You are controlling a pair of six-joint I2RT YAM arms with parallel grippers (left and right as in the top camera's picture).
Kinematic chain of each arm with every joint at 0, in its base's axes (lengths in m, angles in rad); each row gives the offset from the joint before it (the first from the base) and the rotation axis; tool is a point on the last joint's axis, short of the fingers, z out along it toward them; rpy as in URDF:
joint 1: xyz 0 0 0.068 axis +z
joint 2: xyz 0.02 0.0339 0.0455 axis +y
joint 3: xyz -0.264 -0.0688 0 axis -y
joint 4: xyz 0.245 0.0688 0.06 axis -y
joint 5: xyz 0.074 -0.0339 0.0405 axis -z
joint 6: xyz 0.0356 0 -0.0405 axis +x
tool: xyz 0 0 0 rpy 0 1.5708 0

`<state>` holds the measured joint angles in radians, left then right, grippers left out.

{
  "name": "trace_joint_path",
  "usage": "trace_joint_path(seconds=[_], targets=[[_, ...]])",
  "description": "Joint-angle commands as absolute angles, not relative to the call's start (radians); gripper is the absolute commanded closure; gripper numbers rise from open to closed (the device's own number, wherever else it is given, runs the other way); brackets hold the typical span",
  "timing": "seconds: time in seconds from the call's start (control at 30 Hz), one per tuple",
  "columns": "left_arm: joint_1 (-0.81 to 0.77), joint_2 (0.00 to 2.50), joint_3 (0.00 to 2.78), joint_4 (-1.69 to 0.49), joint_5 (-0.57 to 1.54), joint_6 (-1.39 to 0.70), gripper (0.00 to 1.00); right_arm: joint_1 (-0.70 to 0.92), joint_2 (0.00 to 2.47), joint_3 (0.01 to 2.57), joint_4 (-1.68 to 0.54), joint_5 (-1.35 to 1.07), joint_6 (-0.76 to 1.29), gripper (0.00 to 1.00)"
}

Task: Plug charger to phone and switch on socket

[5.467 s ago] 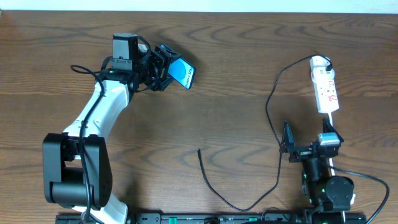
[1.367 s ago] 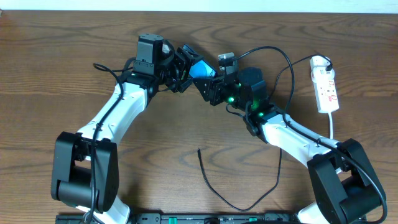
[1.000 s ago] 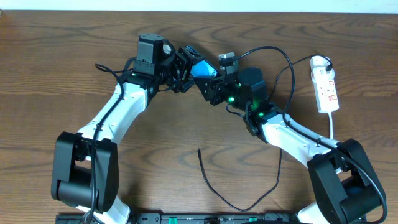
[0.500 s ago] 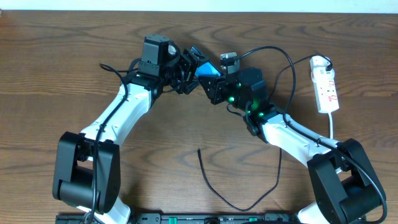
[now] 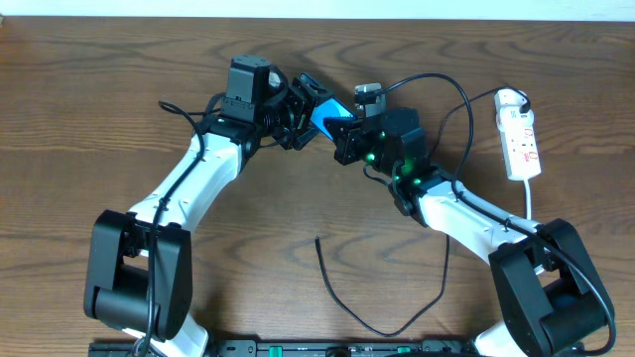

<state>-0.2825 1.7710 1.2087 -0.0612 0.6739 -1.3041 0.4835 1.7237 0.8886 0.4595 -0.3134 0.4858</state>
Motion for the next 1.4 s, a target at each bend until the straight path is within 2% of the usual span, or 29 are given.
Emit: trace_joint_path(seconds=[0.0, 0.4, 0.6, 0.77, 0.83, 1.03, 1.37], targets=[[-0.295, 1.747, 1.235, -0.050, 0.688, -1.246, 0.11, 0.487, 1.723, 0.905, 0.471, -0.364, 0.474, 0.99], [-0.226, 1.747, 1.235, 0.028, 0.796, -1.242, 0.09, 0.368, 1.723, 0.905, 0.476, -0.250, 0.527, 0.99], [-0.188, 1.747, 1.235, 0.034, 0.803, -1.242, 0.09, 0.290, 1.723, 0.905, 0.479, -0.250, 0.780, 0.99], [-0.160, 1.747, 1.235, 0.071, 0.800, -1.242, 0.09, 0.282, 1.723, 0.905, 0.499, -0.261, 1.187, 0.99], [-0.155, 1.747, 1.235, 0.086, 0.800, -1.242, 0.09, 0.284, 1.723, 0.905, 0.537, -0.291, 1.269, 0.99], [-0.147, 1.747, 1.235, 0.116, 0.738, -1.242, 0.09, 0.290, 1.723, 0.905, 0.658, -0.347, 1.467, 0.98], [-0.147, 1.747, 1.235, 0.301, 0.698, -1.243, 0.09, 0.340, 1.723, 0.905, 0.784, -0.296, 1.560, 0.99]])
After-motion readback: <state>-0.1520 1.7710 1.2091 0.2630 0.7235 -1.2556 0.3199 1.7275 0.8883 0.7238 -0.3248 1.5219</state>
